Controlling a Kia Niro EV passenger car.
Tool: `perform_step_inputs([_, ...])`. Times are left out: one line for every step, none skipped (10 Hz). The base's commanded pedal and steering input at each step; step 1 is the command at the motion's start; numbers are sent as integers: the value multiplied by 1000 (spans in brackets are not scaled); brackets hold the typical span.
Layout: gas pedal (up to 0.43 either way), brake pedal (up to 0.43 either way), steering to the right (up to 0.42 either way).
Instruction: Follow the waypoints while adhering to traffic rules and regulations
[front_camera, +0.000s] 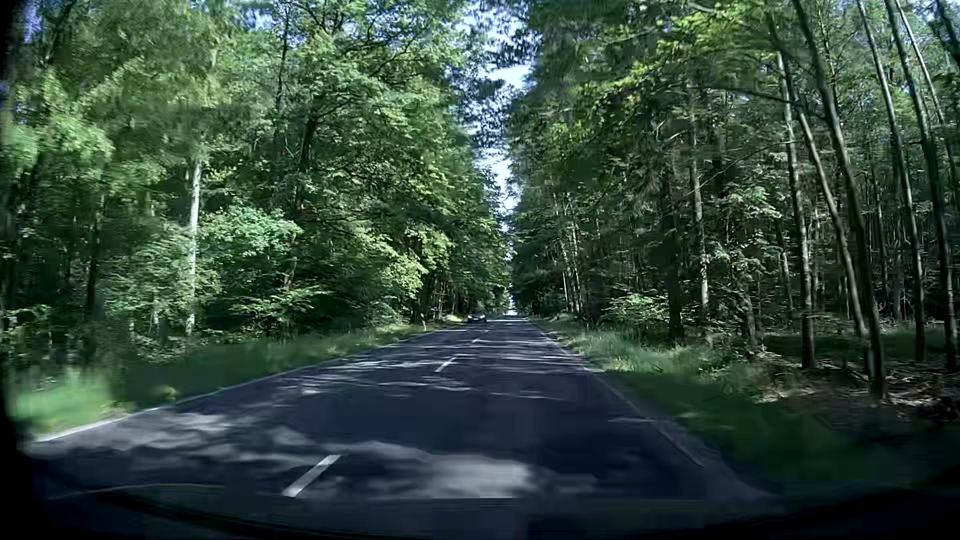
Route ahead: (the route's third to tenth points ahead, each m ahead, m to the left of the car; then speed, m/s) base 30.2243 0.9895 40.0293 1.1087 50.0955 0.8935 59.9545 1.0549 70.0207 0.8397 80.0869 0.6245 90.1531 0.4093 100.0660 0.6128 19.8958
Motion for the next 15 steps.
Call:
perform_step_inputs([67,30,0])
perform_step_inputs([67,30,1])
perform_step_inputs([67,30,1])
perform_step_inputs([67,30,1])
perform_step_inputs([67,30,1])
perform_step_inputs([67,30,1])
perform_step_inputs([67,30,1])
perform_step_inputs([67,30,1])
perform_step_inputs([67,30,1])
perform_step_inputs([67,30,1])
perform_step_inputs([67,30,0])
perform_step_inputs([67,30,0])
perform_step_inputs([67,30,1])
perform_step_inputs([67,30,0])
perform_step_inputs([67,30,1])
